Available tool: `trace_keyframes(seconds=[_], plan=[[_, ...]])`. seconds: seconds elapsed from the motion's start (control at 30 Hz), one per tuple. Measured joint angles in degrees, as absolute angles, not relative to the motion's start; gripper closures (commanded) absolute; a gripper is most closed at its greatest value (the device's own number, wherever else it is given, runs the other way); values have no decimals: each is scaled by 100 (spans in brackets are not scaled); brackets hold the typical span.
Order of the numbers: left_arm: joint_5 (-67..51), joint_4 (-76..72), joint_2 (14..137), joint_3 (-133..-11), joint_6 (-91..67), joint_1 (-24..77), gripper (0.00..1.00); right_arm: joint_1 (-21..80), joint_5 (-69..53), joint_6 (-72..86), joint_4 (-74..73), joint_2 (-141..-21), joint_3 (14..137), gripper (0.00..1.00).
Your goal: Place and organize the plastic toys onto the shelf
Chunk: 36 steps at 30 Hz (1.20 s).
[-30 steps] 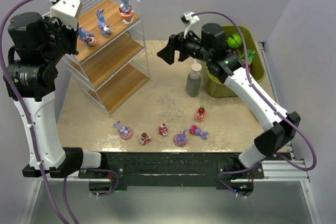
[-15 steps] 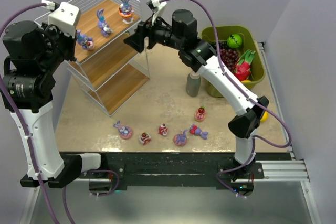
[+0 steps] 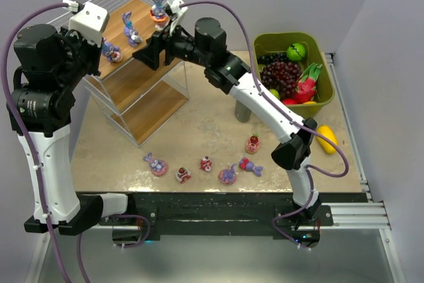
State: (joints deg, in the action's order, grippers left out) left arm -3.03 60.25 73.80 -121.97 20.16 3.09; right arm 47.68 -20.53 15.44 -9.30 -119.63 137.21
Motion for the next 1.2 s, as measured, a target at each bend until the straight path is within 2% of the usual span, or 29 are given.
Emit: trace_keyframes(seconds=[0.5,0.67,0.97,1.2], plan=[[180,6047,7067,-12007,2034,707,99,5142,-1979,1822,-454,-12217,13961,44],[473,6051,7039,-12007,2034,934,99,5299,-1890,1828,-427,-12411,13983,42],[722,6014,7030,-11935,2045,1044,99,5502,-1846,1833,-403,-12466,13990,30],[753,5999,7032,-11933,2051,1066,99,5522,-1686,1776,-375,-12468,13990,28]])
